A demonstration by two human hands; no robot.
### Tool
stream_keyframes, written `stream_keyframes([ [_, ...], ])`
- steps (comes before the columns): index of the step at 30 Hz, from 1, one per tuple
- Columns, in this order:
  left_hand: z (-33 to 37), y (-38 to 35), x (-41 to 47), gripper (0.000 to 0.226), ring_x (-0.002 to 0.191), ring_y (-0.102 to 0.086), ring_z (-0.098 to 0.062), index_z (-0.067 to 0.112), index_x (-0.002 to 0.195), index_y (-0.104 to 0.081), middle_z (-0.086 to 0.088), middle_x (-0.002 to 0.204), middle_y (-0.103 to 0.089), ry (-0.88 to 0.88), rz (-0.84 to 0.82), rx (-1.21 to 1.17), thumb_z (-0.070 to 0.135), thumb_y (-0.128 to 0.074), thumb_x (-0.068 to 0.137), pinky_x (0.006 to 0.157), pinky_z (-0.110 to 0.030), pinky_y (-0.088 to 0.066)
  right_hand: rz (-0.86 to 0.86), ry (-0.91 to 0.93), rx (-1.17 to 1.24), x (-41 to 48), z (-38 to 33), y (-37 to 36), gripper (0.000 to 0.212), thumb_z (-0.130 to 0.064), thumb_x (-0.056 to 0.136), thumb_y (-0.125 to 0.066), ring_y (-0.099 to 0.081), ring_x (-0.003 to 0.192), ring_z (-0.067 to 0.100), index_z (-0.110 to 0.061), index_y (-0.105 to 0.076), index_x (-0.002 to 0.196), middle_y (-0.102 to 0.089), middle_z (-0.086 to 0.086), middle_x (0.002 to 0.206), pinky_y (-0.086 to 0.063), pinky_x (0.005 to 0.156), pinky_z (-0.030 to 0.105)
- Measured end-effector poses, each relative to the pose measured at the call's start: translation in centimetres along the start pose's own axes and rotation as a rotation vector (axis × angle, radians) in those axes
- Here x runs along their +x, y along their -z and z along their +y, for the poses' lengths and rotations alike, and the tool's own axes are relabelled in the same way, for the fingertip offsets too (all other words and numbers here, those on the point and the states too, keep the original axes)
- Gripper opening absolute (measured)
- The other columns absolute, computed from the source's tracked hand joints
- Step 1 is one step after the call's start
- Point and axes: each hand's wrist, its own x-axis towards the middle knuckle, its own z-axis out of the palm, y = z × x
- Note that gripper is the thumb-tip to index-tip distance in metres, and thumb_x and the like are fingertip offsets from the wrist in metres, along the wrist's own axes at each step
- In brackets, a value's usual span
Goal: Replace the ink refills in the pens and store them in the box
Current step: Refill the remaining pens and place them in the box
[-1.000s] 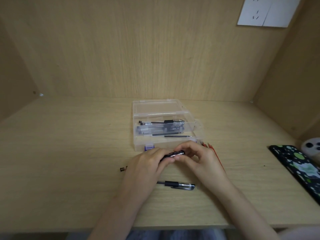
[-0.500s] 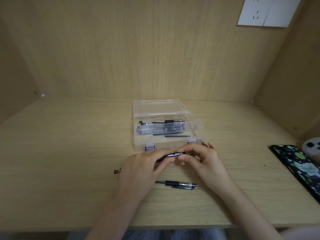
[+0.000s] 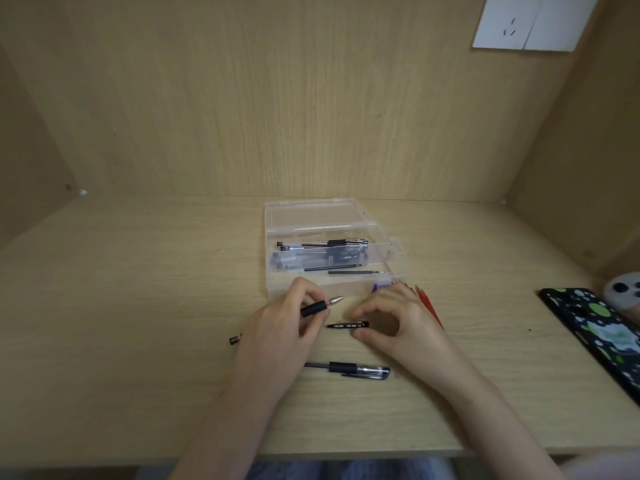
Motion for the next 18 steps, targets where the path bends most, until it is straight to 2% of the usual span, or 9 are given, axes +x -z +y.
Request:
stream_keyframes([
  [4,-0.1,-0.1,-0.1,0.017,0.073,-0.062,0.002,0.032,0.092,-0.051,0.018,0.082,-0.065,-0.046,-0.01,-0.042,0.033,-0.065,0.083,0.062,-0.028,-0.052,0.002,-0.029,0.071,0.0,-0.4,0.2,0.026,-0.034,0.071,-0.078,-0.047,0.102,0.001,-0.031,-0.069,0.095,-0.064,-0.022,0.092,-0.029,0.088,0.006],
  [7,0.0,0.0,-0.2,0.017,0.07,-0.056,0.005,0.032,0.092,-0.052,0.022,0.081,-0.06,-0.11,-0.019,-0.027,0.033,-0.066,0.081,0.059,-0.015,-0.046,0.039,-0.056,0.201,0.0,-0.8,0.3,0.027,-0.044,0.072,-0.069,-0.048,0.097,0.0,-0.035,-0.069,0.097,-0.065,-0.02,0.089,-0.032,0.082,0.007],
  [10,0.2,0.0,-0.2,0.015,0.07,-0.053,0.007,0.031,0.091,-0.056,0.026,0.081,-0.053,-0.162,-0.039,-0.014,0.034,-0.066,0.08,0.057,-0.009,-0.041,0.032,-0.045,0.244,0.2,-1.1,0.2,0.009,-0.035,0.076,-0.07,-0.05,0.091,0.003,-0.038,-0.07,0.085,-0.067,-0.017,0.086,-0.033,0.079,0.009],
  [13,0.1,-0.1,-0.1,0.014,0.068,-0.048,0.013,0.028,0.09,-0.059,0.024,0.081,-0.055,-0.201,-0.032,-0.044,0.037,-0.062,0.08,0.06,-0.009,-0.042,0.046,-0.017,0.249,0.2,-1.0,0.1,0.014,-0.023,0.077,-0.074,-0.051,0.085,0.005,-0.036,-0.07,0.078,-0.068,-0.012,0.081,-0.035,0.076,0.011],
  [16,-0.2,-0.3,-0.1,0.024,0.072,-0.056,0.009,0.025,0.09,-0.063,0.02,0.081,-0.064,-0.211,-0.033,-0.129,0.047,-0.056,0.082,0.064,-0.015,-0.046,0.064,0.025,0.248,0.1,-0.9,0.2,0.01,-0.02,0.078,-0.073,-0.053,0.084,0.005,-0.03,-0.072,0.079,-0.069,-0.013,0.08,-0.037,0.076,0.014],
  [18,-0.3,-0.2,-0.1,0.03,0.07,-0.057,0.009,0.024,0.091,-0.065,0.025,0.076,-0.062,-0.217,-0.038,-0.156,0.05,-0.053,0.082,0.063,-0.013,-0.046,0.069,0.048,0.249,0.1,-1.0,0.2,0.011,-0.017,0.078,-0.073,-0.054,0.083,0.007,-0.028,-0.073,0.08,-0.069,-0.013,0.08,-0.04,0.076,0.016],
])
